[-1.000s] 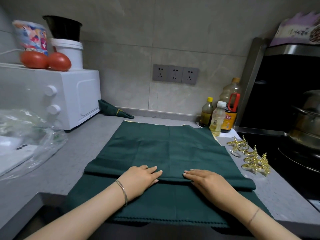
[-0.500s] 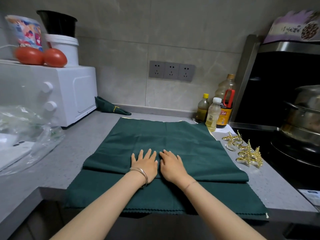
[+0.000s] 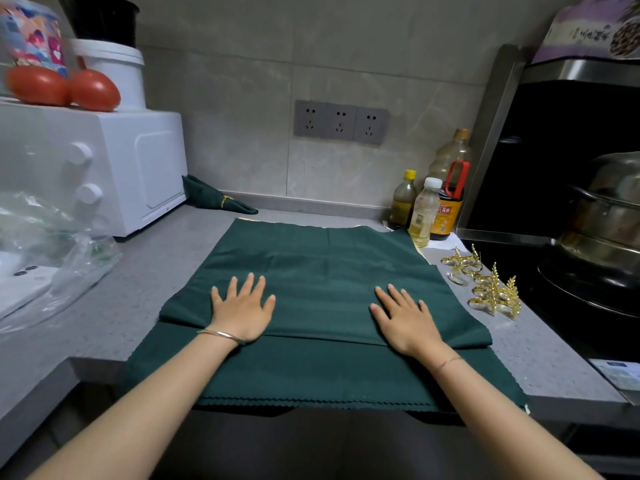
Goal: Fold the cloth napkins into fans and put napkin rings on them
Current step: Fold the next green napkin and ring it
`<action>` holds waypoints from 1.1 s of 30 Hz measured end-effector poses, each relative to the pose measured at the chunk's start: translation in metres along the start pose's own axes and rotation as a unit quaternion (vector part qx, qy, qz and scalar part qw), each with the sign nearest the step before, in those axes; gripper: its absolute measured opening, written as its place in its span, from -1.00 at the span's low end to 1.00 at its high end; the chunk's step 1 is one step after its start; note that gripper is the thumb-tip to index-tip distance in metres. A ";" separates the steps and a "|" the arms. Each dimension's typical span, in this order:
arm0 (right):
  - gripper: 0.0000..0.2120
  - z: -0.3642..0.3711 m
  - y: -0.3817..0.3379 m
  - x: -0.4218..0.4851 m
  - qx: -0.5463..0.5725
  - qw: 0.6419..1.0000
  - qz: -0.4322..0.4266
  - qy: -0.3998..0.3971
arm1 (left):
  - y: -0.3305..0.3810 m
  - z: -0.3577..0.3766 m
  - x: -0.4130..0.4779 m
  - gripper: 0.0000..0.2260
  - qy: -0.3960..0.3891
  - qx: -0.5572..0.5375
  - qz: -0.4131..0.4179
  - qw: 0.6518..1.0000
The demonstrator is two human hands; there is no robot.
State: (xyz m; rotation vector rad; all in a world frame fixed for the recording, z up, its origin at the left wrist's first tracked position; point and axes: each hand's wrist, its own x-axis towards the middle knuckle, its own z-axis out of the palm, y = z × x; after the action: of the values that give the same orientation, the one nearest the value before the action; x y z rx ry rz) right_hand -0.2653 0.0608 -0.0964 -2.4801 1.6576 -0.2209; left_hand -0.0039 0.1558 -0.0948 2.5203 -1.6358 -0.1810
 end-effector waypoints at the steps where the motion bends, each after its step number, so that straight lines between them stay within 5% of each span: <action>1: -0.47 -0.003 0.011 -0.001 -0.002 1.000 0.007 0.002 | -0.006 -0.002 0.002 -0.46 0.000 0.001 -0.008 1.000; 12: -0.38 -0.017 0.064 -0.001 -0.022 0.997 0.063 -0.032 | -0.038 -0.010 0.010 -0.46 0.003 -0.008 -0.019 1.000; 22: -0.42 -0.020 -0.056 0.095 0.094 0.988 -0.117 -0.044 | -0.041 -0.005 0.013 -0.46 0.014 -0.014 -0.021 1.000; 33: -0.44 -0.010 -0.126 0.170 0.003 0.997 -0.061 -0.046 | -0.041 -0.002 0.016 -0.46 0.024 -0.003 -0.022 0.999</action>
State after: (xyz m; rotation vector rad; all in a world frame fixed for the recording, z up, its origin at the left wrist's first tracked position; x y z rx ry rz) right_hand -0.0894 -0.0493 -0.0542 -2.5476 1.4694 -0.1233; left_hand 0.0400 0.1582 -0.1008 2.5379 -1.5620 -0.1290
